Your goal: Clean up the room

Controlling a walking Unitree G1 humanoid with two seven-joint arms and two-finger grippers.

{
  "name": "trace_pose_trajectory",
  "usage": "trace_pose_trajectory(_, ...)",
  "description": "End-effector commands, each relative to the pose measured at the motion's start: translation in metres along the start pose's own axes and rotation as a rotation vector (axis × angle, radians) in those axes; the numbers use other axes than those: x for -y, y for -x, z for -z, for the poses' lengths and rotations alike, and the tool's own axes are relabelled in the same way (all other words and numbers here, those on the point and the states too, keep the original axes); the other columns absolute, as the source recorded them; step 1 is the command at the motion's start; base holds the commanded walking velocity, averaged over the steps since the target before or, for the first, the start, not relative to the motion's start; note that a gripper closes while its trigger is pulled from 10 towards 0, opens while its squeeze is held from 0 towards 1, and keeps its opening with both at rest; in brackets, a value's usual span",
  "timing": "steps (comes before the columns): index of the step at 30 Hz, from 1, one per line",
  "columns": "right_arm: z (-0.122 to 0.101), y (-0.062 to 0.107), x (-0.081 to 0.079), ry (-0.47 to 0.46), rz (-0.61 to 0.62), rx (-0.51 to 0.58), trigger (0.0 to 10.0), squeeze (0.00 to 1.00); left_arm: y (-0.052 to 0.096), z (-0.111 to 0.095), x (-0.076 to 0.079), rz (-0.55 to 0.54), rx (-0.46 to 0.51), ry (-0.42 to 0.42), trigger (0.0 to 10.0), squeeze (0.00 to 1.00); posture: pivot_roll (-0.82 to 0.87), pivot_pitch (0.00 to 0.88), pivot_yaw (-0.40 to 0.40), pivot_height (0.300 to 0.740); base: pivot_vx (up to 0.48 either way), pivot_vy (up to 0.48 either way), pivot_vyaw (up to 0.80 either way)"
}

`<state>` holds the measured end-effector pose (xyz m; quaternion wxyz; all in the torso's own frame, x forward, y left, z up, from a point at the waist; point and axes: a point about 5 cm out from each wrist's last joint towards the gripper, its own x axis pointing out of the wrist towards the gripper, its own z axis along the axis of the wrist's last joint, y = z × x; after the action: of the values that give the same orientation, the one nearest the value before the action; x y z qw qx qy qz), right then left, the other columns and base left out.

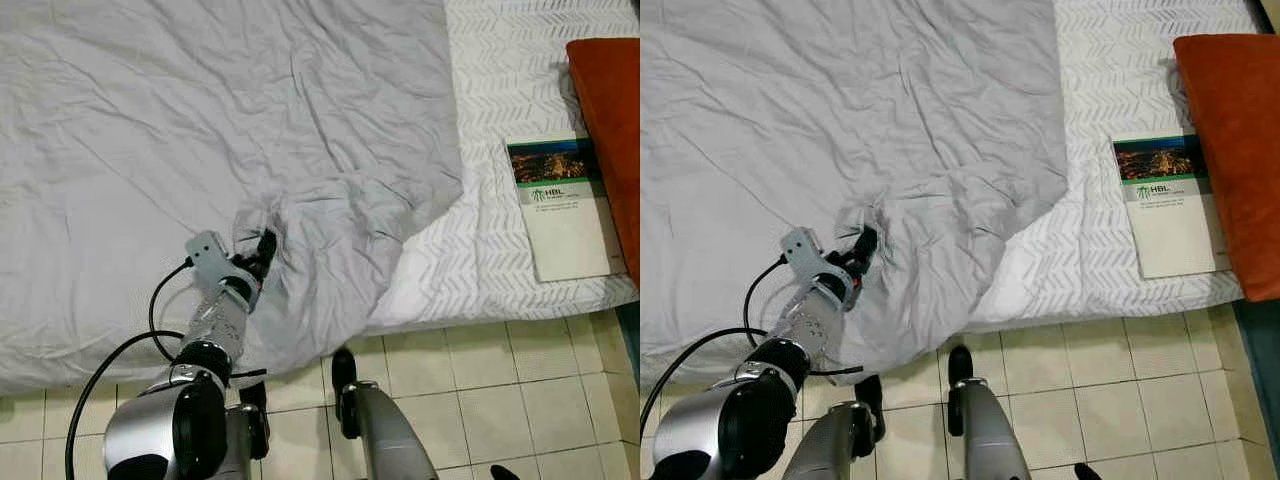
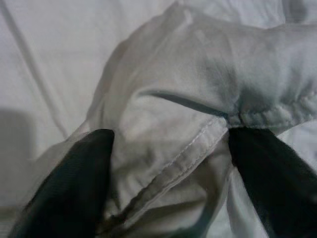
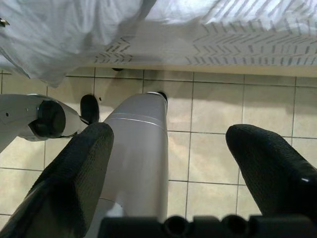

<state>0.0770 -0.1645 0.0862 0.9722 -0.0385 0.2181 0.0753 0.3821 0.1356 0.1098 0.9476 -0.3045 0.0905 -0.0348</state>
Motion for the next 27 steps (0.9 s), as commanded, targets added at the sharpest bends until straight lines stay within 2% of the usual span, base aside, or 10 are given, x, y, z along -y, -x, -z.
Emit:
trace_pose_trajectory(1,0.005,0.005,-0.001,-0.004,0.006,-0.042,10.0,0.0,0.011,0.036,-0.013,-0.045,-0.142,-0.05,0.0,0.0,-0.44,0.689,-0.072,0.74,0.0,0.0,0.0)
trace_pose_trajectory(5,0.005,0.002,0.0,-0.005,0.011,-0.038,10.0,0.0,0.009,0.031,-0.008,-0.019,-0.131,-0.166,0.0,0.0,-0.43,0.682,-0.063,0.74,0.0,0.0,0.0)
trace_pose_trajectory(6,0.005,0.002,0.0,-0.005,0.011,-0.038,10.0,0.0,0.009,0.031,-0.008,-0.019,-0.131,-0.166,0.0,0.0,-0.43,0.682,-0.063,0.74,0.0,0.0,0.0)
trace_pose_trajectory(11,0.004,-0.005,0.002,-0.016,0.022,-0.021,10.0,0.0,0.007,0.029,-0.002,0.03,-0.129,-0.354,0.0,0.0,-0.41,0.666,-0.054,0.74,0.0,0.0,0.0)
trace_pose_trajectory(18,0.005,-0.015,0.004,-0.02,0.022,-0.013,10.0,0.0,0.009,0.031,-0.006,0.028,-0.144,-0.358,0.0,0.0,-0.39,0.65,-0.047,0.74,0.0,0.0,0.0)
trace_pose_trajectory(20,0.006,-0.02,0.005,-0.018,0.023,-0.007,10.0,0.0,0.009,0.031,-0.006,0.035,-0.148,-0.386,0.0,0.0,-0.37,0.625,-0.035,0.74,0.0,0.0,0.0)
trace_pose_trajectory(22,0.006,-0.03,0.009,-0.014,0.028,0.006,10.0,0.0,0.011,0.034,-0.007,0.064,-0.154,-0.462,0.0,0.0,-0.35,0.579,-0.019,0.74,0.0,0.0,0.0)
trace_pose_trajectory(24,0.005,-0.042,0.014,-0.016,0.036,0.028,10.0,0.0,0.014,0.038,-0.007,0.102,-0.161,-0.56,0.0,0.0,-0.32,0.459,0.023,0.74,0.0,0.0,0.0)
trace_pose_trajectory(26,0.003,-0.045,0.017,-0.014,0.043,0.042,10.0,0.0,0.014,0.039,-0.006,0.123,-0.16,-0.597,0.0,0.0,-0.32,0.459,0.023,0.74,0.0,0.0,0.0)
trace_pose_trajectory(27,0.001,-0.05,0.021,-0.014,0.057,0.054,10.0,0.0,0.015,0.042,-0.004,0.147,-0.161,-0.619,0.0,0.0,-0.31,0.418,0.044,0.74,0.0,0.0,0.0)
